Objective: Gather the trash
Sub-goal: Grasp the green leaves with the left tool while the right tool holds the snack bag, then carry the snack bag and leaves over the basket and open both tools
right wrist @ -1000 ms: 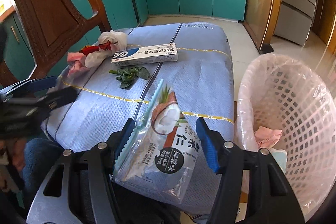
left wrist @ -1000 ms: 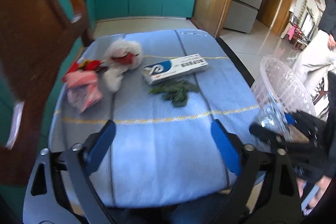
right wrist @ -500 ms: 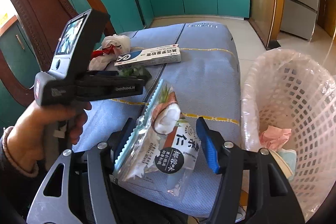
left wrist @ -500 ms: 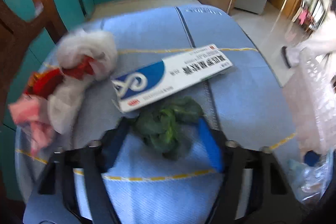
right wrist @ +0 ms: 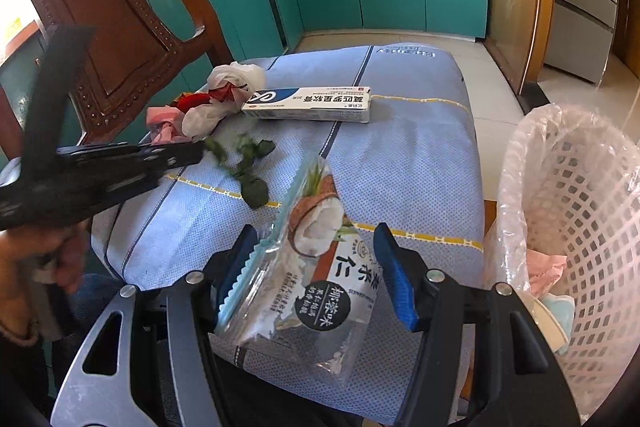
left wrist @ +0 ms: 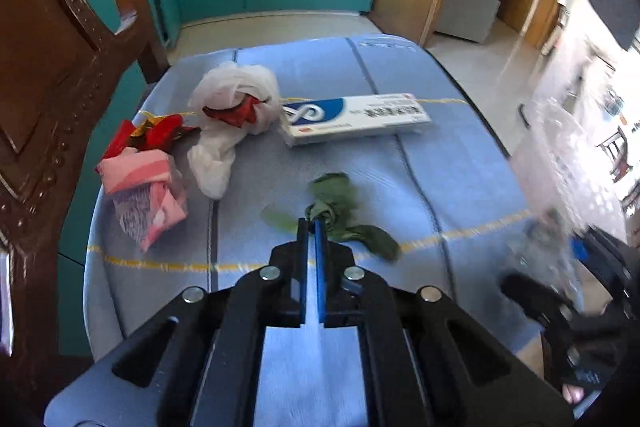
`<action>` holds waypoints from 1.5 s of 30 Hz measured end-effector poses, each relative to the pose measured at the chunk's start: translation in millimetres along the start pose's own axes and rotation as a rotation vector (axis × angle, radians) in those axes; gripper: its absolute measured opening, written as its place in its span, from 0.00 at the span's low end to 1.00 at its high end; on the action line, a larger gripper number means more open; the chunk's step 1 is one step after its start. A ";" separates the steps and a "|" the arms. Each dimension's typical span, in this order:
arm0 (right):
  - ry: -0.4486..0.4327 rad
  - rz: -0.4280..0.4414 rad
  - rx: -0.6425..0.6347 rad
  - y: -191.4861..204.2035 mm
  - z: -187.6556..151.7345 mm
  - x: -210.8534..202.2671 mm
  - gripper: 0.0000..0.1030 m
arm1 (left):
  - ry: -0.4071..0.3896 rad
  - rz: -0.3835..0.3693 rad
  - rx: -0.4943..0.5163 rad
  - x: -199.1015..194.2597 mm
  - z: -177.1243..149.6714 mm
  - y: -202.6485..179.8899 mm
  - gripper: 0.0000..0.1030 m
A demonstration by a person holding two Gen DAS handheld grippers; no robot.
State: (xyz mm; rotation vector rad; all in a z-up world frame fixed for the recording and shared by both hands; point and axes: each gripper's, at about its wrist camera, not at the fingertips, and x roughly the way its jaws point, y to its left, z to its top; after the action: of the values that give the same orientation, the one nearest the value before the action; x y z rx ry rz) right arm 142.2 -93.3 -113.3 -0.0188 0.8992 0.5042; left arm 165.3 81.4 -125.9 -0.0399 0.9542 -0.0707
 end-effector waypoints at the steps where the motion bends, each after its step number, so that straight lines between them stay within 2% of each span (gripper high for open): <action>1: -0.001 0.001 0.001 0.4 0.7 0.2 0.59 | 0.003 0.012 0.017 -3.0 -1.8 -1.6 0.07; 3: -0.003 0.001 0.001 1.0 1.8 -0.5 0.59 | 0.021 0.044 0.047 -2.8 -5.4 -2.8 0.37; 4: -0.004 0.000 -0.001 1.7 1.7 -1.0 0.59 | 0.016 0.058 0.045 -2.0 -5.6 -1.4 0.64; 5: -0.004 0.001 -0.003 1.6 2.3 -0.9 0.59 | 0.012 0.066 0.037 -1.7 -5.9 0.2 0.74; 11: 0.013 0.004 -0.006 3.8 0.7 4.5 0.59 | 0.084 0.062 0.020 30.6 4.8 -1.2 0.75; 15: 0.016 0.007 -0.009 4.8 -0.1 5.6 0.59 | 0.141 0.081 0.062 53.2 6.1 -11.0 0.74; 18: 0.018 0.003 -0.001 1.7 -0.1 6.8 0.59 | 0.127 0.059 0.073 51.1 6.1 -14.7 0.58; 20: 0.019 0.001 0.004 0.1 0.2 7.7 0.59 | 0.112 0.066 0.090 47.2 5.0 -16.7 0.36; 22: 0.018 -0.004 0.008 -0.8 0.3 6.5 0.59 | 0.108 0.069 0.086 44.7 5.3 -14.9 0.24; 23: 0.016 -0.004 0.010 -0.5 0.5 5.8 0.59 | 0.100 0.044 0.073 40.9 5.1 -12.4 0.07; 24: 0.012 -0.005 0.012 -0.4 0.7 4.1 0.59 | 0.086 0.034 0.063 36.7 4.8 -11.6 0.07; 32: -0.038 -0.082 -0.040 9.5 13.0 -13.6 0.59 | -0.128 0.103 0.000 -37.6 -2.4 -6.7 0.07; 38: -0.053 -0.128 -0.092 21.2 18.3 -18.9 0.59 | -0.206 0.164 0.013 -71.3 -8.0 -13.4 0.07; 45: -0.065 -0.139 -0.103 26.7 22.2 -24.8 0.59 | -0.238 0.182 0.018 -85.3 -9.1 -20.6 0.07</action>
State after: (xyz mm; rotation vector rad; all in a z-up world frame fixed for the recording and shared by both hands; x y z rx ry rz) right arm 134.5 -75.0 -75.6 -0.1570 0.8020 0.4187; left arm 107.9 67.5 -60.4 0.0543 0.7156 0.0922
